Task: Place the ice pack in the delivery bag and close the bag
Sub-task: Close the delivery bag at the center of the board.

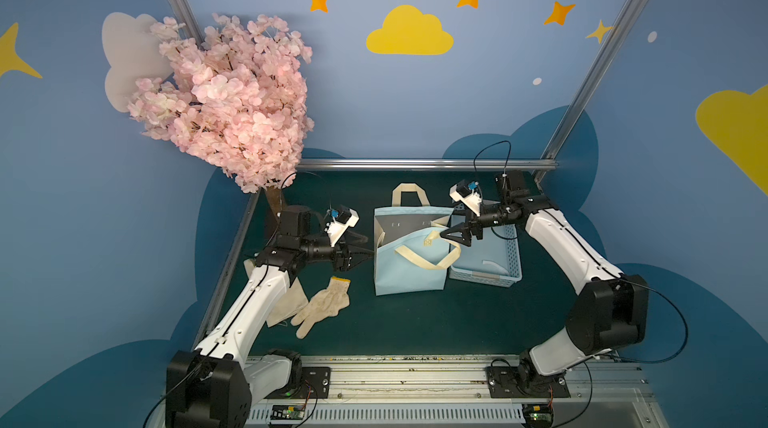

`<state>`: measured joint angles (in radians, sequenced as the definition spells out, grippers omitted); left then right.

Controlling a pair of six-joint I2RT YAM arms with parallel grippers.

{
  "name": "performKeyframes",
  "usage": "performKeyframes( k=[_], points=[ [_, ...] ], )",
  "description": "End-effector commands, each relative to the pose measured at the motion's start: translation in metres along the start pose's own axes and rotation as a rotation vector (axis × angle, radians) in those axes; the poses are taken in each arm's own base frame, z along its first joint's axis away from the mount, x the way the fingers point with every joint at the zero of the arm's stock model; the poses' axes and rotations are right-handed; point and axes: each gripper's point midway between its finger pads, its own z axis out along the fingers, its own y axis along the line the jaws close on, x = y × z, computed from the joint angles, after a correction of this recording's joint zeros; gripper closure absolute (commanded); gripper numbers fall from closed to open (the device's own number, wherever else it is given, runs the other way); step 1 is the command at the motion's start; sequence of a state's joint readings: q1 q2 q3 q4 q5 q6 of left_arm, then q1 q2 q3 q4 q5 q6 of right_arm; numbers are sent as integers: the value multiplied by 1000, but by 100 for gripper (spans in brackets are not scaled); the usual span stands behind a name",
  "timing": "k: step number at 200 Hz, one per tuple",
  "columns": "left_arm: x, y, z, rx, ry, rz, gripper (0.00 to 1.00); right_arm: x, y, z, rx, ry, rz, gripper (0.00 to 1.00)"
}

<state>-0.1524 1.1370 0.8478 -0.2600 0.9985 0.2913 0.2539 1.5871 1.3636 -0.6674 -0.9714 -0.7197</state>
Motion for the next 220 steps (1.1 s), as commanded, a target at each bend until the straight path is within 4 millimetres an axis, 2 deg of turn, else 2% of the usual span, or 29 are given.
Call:
performKeyframes(
  k=[1, 10, 39, 56, 67, 89, 115, 157, 188, 220],
  points=[
    [13, -12, -4, 17, 15, -30, 27, 3, 1, 14, -55, -15, -8, 2],
    [12, -14, -5, 19, 4, -30, 24, 0, 0, 17, -67, -22, -7, 3],
    [10, -23, 1, 66, -33, -34, 23, -1, 4, 18, -89, -25, 9, 29],
    [13, -29, 12, 86, -19, -21, 23, 6, 7, 18, -82, -12, 2, 39],
    [16, -26, 19, 67, -9, -7, 23, 7, 7, 17, -76, -8, -3, 47],
    [16, -5, 27, -22, -20, 7, 22, 6, 8, 16, -73, -7, -9, 61],
    [8, 17, 31, -98, -31, 38, 19, 6, 8, 15, -62, -1, -20, 62],
    [-2, 35, 43, -38, -13, 86, 16, 4, 9, 14, -53, 4, -34, 62],
    [-12, 58, 40, -53, -37, 117, 13, 6, 10, 14, -47, 16, -41, 62],
    [-15, 63, 42, 6, -50, 151, 12, 6, 11, 16, -42, 29, -54, 62]
  ],
)
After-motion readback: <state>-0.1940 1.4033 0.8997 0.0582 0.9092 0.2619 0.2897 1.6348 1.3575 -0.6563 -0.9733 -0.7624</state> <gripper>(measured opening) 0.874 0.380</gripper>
